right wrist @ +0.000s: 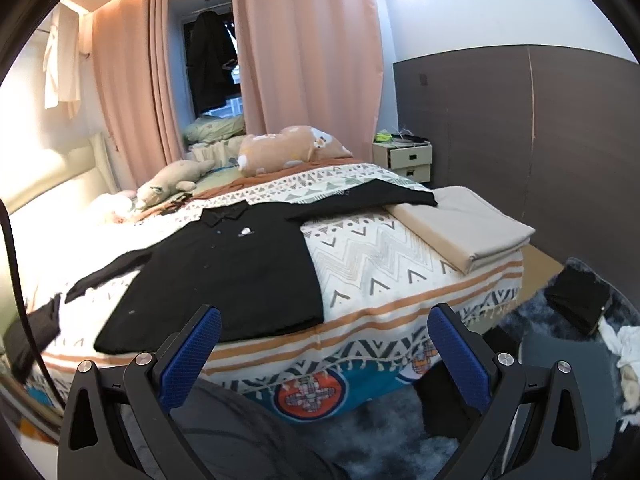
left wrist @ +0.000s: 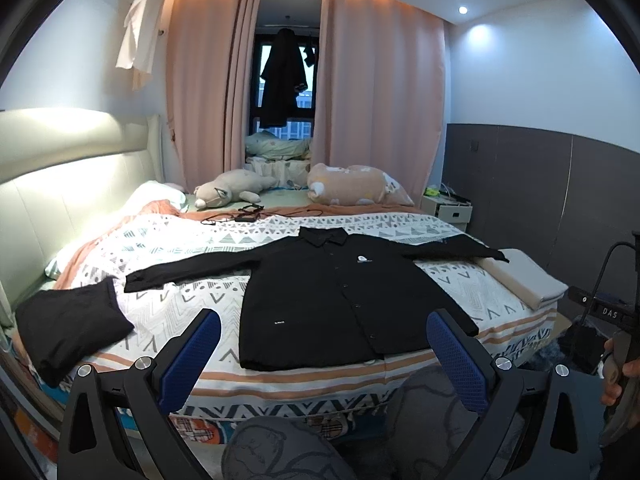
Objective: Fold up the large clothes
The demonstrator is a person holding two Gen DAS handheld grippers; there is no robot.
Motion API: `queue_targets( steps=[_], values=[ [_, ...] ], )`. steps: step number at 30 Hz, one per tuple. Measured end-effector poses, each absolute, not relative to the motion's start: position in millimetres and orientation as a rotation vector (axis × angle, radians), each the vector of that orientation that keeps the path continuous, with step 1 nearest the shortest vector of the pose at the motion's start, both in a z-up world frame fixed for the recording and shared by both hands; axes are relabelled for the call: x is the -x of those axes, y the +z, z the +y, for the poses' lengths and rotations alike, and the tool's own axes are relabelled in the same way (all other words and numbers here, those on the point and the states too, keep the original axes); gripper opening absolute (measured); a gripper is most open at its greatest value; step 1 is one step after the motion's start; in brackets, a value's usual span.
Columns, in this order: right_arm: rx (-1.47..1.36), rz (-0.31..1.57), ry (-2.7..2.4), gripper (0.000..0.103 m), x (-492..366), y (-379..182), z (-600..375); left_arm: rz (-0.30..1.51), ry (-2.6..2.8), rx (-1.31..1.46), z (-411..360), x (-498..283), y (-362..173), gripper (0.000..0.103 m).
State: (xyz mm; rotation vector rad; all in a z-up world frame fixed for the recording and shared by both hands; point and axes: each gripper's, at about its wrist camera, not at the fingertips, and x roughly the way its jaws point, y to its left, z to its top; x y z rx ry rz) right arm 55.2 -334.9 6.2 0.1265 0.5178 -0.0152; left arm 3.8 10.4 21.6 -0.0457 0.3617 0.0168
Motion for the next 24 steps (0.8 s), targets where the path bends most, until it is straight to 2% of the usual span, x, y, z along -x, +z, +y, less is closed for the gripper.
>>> queue_targets(
  steps=[11, 24],
  values=[
    [-0.126, 0.534, 0.017, 0.103, -103.9, 5.0, -316.3, 0.398, 0.055, 0.074, 33.0, -45.6, 18.6, 0.103],
    [-0.127, 0.561, 0.065, 0.103, -198.9, 3.6, -283.0, 0.458, 0.146, 0.126, 77.2, -116.7, 9.3, 0.103]
  ],
)
